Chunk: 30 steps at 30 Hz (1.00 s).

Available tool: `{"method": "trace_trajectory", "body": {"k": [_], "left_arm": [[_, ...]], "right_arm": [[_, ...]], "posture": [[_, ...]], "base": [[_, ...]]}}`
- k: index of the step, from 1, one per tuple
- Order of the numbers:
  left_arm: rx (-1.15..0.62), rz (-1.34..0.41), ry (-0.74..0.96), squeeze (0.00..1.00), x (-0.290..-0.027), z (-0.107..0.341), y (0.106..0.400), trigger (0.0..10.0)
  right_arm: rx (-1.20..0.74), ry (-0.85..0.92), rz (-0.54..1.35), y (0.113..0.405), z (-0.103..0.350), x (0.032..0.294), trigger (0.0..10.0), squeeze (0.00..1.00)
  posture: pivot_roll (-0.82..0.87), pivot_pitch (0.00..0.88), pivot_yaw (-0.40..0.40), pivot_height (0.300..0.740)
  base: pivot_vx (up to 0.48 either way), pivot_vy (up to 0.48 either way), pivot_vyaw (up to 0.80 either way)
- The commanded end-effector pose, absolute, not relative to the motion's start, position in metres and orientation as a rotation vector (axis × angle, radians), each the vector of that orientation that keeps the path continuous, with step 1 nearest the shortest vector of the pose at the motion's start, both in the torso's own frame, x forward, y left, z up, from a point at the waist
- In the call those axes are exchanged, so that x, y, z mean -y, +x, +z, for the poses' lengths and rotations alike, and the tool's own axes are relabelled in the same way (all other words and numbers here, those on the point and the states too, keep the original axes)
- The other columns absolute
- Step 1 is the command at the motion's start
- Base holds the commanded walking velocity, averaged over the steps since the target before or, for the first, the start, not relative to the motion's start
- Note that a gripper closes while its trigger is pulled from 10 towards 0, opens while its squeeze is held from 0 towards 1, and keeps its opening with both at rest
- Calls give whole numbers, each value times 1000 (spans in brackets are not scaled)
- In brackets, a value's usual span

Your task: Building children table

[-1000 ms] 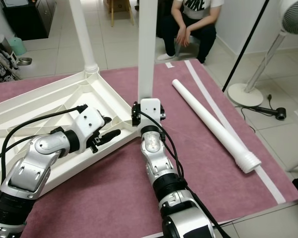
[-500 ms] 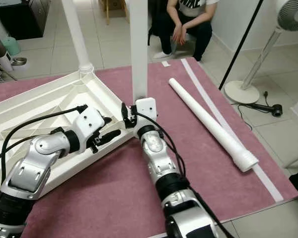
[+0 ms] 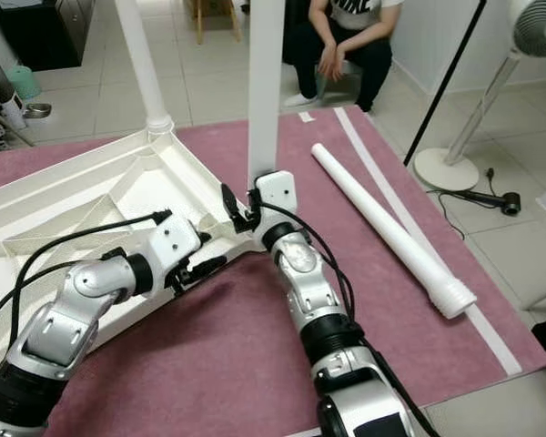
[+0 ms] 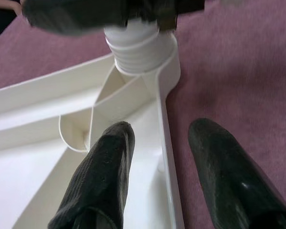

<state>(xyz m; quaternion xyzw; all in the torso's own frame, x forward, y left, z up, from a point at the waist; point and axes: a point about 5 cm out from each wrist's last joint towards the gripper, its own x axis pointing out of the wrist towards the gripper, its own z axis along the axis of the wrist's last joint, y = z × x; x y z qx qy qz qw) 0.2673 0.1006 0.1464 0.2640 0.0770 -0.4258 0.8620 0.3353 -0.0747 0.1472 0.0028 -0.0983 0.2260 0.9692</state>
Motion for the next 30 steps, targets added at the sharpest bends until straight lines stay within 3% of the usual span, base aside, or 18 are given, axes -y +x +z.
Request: {"method": "trace_trajectory", "body": {"k": [1, 11, 12, 13, 15, 16, 17, 18, 23, 24, 25, 26, 27, 30], "left_arm": [[-199, -828, 570, 0, -103, 138, 269, 10000], [-262, -766, 571, 0, -103, 123, 277, 10000], [-265, -761, 575, 0, -102, 122, 278, 9059], [-269, -761, 575, 0, -102, 121, 279, 5608], [-272, -760, 575, 0, -101, 121, 280, 5608], [-276, -758, 574, 0, -101, 120, 280, 4392], [-276, -758, 574, 0, -101, 120, 280, 4392], [-280, -757, 574, 0, -102, 120, 281, 1961], [-286, -757, 571, 0, -102, 120, 283, 1451], [-289, -757, 565, 0, -103, 120, 284, 0], [-292, -757, 562, 0, -104, 121, 284, 2118], [-292, -757, 562, 0, -104, 121, 284, 2118], [-296, -758, 562, 0, -105, 121, 285, 10000], [-300, -763, 563, 0, -105, 121, 285, 10000]], "right_arm": [[195, 24, 465, 334, 148, 78, 10000, 0], [197, 3, 502, 333, 152, 91, 10000, 0], [198, -1, 506, 332, 153, 92, 10000, 0], [198, -6, 510, 333, 154, 94, 10000, 0], [199, -10, 512, 333, 155, 96, 10000, 0], [201, -16, 521, 332, 156, 97, 10000, 0], [201, -16, 521, 332, 156, 97, 10000, 0], [202, -21, 527, 332, 157, 98, 10000, 0], [199, -31, 551, 331, 158, 99, 10000, 0], [193, -40, 572, 330, 158, 100, 10000, 0], [187, -46, 594, 330, 158, 100, 10000, 0], [187, -46, 594, 330, 158, 100, 10000, 0], [180, -58, 613, 329, 158, 102, 10000, 0], [175, -68, 627, 330, 158, 103, 10000, 0]], "posture": [[68, 0, 37, 740], [59, 1, 41, 740], [56, 2, 41, 740], [55, 2, 41, 740], [55, 2, 41, 740], [54, 2, 42, 740], [54, 2, 42, 740], [52, 2, 43, 740], [51, 2, 45, 740], [50, 2, 46, 740], [53, 2, 48, 740], [53, 2, 48, 740], [53, 2, 48, 740], [53, 2, 48, 740]], "base": [[0, 0, 0], [0, 0, 0], [0, 0, 0], [0, 0, 0], [0, 0, 0], [0, 0, 0], [0, 0, 0], [0, 0, 0], [0, 0, 0], [0, 0, 0], [0, 0, 0], [0, 0, 0], [0, 0, 0], [0, 0, 0]]}}
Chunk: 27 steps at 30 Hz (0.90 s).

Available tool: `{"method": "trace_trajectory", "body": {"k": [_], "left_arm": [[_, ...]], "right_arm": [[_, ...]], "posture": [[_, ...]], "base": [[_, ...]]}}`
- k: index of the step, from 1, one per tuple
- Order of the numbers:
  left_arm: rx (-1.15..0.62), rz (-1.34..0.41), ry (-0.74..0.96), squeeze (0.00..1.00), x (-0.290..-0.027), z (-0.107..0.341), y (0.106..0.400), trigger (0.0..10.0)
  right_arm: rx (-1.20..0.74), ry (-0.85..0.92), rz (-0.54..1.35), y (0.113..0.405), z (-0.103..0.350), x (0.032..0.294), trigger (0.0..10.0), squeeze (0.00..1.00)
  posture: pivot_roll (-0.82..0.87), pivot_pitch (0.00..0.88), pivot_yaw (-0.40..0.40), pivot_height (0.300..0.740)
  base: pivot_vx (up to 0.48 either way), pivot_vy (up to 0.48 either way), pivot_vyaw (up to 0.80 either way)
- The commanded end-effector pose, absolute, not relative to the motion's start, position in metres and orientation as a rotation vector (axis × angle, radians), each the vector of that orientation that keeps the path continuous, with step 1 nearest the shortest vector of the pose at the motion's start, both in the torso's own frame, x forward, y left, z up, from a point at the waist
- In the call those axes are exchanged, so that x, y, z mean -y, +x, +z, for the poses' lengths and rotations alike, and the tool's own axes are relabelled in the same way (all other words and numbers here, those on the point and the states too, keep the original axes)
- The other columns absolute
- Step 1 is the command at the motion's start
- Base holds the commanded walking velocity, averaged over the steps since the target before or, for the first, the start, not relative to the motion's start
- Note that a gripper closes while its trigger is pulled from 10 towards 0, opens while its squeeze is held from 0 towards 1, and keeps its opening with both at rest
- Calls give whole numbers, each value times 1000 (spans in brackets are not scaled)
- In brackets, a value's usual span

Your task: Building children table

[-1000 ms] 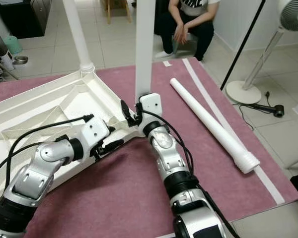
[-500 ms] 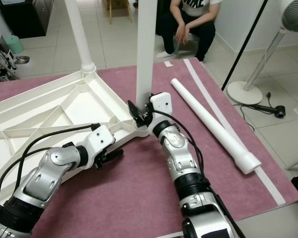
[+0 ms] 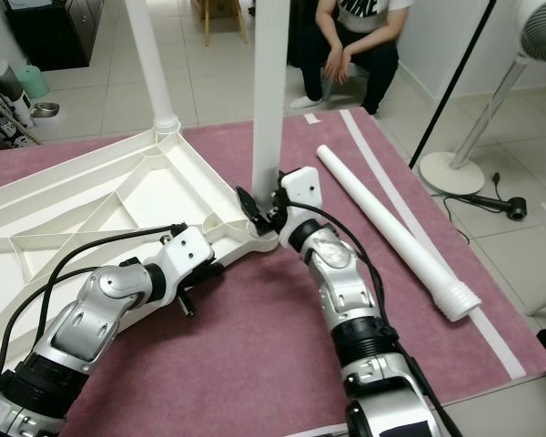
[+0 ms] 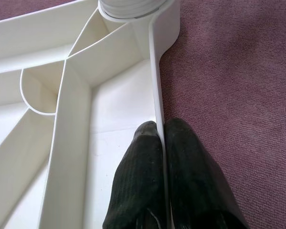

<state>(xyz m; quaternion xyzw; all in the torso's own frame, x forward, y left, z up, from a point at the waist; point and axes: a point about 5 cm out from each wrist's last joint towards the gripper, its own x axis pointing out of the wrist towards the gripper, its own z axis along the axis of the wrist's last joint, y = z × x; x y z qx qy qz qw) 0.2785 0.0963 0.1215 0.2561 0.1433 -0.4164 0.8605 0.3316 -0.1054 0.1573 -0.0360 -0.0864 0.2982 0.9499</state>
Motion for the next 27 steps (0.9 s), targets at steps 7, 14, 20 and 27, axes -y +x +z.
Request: {"method": "trace_trajectory", "body": {"k": [7, 14, 20, 27], "left_arm": [[-303, -778, 573, 0, -106, 120, 282, 10000], [-298, -784, 577, 0, -106, 121, 282, 10000], [-290, -787, 574, 0, -106, 122, 282, 10000], [-287, -784, 573, 0, -107, 123, 282, 10000]], "right_arm": [[157, -105, 652, 334, 161, 113, 10000, 0], [126, -154, 753, 336, 165, 121, 10000, 0], [83, -170, 874, 337, 167, 126, 10000, 0], [59, -164, 931, 342, 170, 128, 10000, 0]], "posture": [[55, 3, 46, 740], [56, 2, 48, 740], [63, 0, 47, 740], [69, 0, 48, 740]], "base": [[0, 0, 0], [0, 0, 0], [0, 0, 0], [0, 0, 0]]}}
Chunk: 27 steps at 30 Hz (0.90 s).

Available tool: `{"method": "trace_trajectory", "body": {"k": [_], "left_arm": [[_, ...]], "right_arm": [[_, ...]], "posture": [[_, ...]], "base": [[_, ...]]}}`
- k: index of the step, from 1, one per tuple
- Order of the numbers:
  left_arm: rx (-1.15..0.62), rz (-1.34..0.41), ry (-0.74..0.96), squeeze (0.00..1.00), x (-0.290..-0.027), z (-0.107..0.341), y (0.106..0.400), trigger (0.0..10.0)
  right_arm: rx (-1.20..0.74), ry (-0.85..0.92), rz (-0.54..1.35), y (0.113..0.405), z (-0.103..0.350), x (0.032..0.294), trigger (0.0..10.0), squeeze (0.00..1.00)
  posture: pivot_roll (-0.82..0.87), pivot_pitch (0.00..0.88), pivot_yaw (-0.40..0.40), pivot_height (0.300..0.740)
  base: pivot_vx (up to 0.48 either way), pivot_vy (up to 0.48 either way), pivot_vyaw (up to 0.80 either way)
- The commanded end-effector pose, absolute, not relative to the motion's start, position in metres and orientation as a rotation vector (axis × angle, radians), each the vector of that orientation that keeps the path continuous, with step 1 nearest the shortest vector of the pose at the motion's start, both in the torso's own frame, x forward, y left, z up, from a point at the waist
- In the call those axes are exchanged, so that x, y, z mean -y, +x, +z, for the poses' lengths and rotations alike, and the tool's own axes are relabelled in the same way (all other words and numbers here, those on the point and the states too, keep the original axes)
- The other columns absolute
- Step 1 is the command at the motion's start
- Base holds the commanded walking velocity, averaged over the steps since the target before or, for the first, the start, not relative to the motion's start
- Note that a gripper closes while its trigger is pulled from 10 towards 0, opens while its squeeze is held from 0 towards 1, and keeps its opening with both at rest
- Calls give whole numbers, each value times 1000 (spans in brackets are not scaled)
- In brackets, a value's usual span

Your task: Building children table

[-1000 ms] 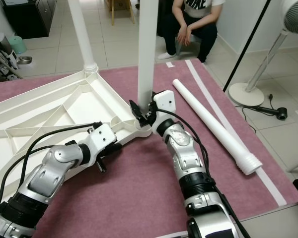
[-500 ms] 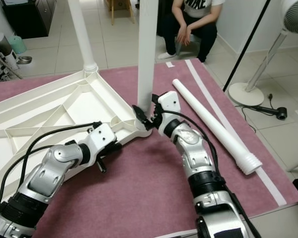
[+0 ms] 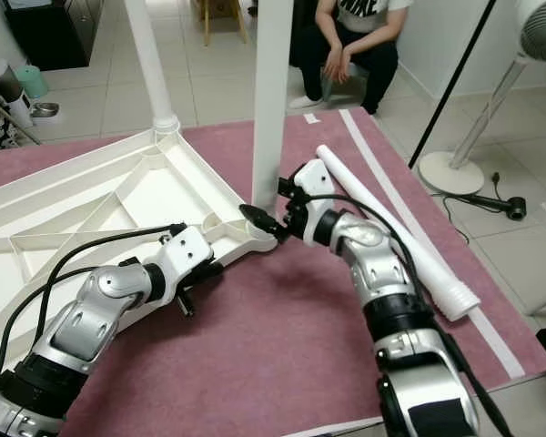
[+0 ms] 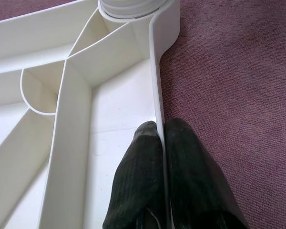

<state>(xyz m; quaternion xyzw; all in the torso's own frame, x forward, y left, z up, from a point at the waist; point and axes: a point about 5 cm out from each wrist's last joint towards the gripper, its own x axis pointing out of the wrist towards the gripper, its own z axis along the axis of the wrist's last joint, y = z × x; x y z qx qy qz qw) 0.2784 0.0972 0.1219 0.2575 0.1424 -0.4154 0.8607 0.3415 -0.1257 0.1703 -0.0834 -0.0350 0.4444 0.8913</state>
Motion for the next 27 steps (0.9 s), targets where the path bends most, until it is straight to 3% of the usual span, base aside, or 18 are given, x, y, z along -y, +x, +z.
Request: {"method": "trace_trajectory", "body": {"k": [1, 18, 19, 20, 21, 22, 23, 24, 27], "left_arm": [[-287, -784, 573, 0, -107, 123, 281, 10000], [-289, -780, 573, 0, -108, 124, 281, 10000], [-290, -779, 573, 0, -108, 124, 281, 10000], [-290, -778, 573, 0, -108, 124, 281, 10000], [-290, -778, 573, 0, -108, 124, 281, 10000], [-291, -778, 574, 0, -109, 124, 280, 10000], [-291, -778, 574, 0, -109, 124, 280, 10000], [-291, -778, 573, 0, -109, 124, 280, 10000], [-291, -778, 573, 0, -109, 124, 280, 10000]], "right_arm": [[55, -154, 934, 345, 172, 128, 10000, 0], [23, -141, 1020, 354, 177, 127, 10000, 0], [21, -142, 1019, 355, 177, 127, 6980, 0], [19, -142, 1019, 356, 177, 127, 2980, 0], [19, -142, 1019, 356, 177, 127, 2980, 0], [19, -143, 1015, 357, 177, 127, 941, 0], [19, -143, 1015, 357, 177, 127, 941, 0], [19, -143, 1012, 358, 177, 127, 0, 0], [15, -143, 1002, 360, 176, 128, 0, 0]], "posture": [[74, 0, 49, 740], [79, 6, 51, 740], [79, 6, 51, 740], [79, 6, 51, 740], [79, 6, 51, 740], [86, 11, 50, 740], [86, 11, 50, 740], [86, 11, 50, 740], [86, 11, 50, 740]], "base": [[0, 0, 0], [0, 0, 0], [0, 0, 0], [0, 0, 0], [0, 0, 0], [0, 0, 0], [0, 0, 0], [0, 0, 0], [0, 0, 0]]}}
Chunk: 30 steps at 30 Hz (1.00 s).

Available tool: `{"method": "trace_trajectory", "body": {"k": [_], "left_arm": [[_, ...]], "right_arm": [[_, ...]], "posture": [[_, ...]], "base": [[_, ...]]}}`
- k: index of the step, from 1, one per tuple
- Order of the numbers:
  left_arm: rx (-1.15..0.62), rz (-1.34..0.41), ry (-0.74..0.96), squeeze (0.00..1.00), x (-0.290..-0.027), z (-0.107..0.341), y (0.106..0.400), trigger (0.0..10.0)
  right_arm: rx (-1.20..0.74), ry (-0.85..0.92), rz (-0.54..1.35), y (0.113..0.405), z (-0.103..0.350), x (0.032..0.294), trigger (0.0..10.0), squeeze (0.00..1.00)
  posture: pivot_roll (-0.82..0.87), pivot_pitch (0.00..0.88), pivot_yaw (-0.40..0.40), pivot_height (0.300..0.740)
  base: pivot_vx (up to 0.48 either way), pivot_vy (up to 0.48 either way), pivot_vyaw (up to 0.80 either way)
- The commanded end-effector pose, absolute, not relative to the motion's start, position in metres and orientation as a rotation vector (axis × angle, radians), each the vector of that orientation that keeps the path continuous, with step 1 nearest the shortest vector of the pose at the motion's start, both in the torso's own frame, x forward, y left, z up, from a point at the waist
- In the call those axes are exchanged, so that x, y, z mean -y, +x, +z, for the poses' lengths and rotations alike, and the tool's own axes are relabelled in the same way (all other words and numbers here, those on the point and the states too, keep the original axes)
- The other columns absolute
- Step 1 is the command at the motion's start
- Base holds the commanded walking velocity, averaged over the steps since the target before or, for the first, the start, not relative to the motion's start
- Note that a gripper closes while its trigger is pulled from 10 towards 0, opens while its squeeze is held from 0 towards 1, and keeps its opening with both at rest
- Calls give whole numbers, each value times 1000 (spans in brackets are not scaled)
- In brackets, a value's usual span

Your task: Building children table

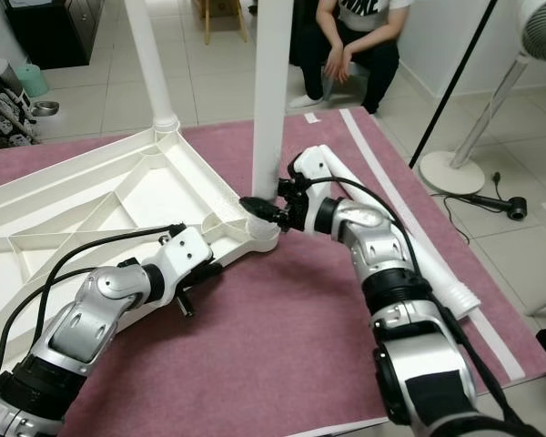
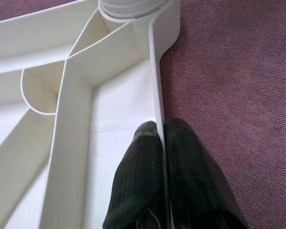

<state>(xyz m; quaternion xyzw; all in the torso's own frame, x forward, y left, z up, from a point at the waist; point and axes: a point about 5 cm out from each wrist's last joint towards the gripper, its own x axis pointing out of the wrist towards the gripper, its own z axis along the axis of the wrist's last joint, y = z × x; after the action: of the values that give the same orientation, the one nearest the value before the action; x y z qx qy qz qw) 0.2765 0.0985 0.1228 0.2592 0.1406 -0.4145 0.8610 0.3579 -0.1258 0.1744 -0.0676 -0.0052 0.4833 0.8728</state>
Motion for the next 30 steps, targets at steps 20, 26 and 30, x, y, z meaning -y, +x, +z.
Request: {"method": "trace_trajectory", "body": {"k": [20, 26, 30], "left_arm": [[-289, -782, 566, 0, -108, 124, 278, 10000], [-289, -780, 563, 0, -108, 124, 278, 10000], [-290, -781, 562, 0, -108, 124, 278, 10000]], "right_arm": [[-46, -171, 771, 363, 146, 112, 10000, 0], [-41, -159, 620, 359, 133, 102, 10000, 0], [-54, -153, 527, 356, 124, 97, 10000, 0]], "posture": [[82, 14, 48, 740], [80, 14, 44, 740], [77, 15, 46, 740]], "base": [[0, 0, 0], [0, 0, 0], [0, 0, 0]]}}
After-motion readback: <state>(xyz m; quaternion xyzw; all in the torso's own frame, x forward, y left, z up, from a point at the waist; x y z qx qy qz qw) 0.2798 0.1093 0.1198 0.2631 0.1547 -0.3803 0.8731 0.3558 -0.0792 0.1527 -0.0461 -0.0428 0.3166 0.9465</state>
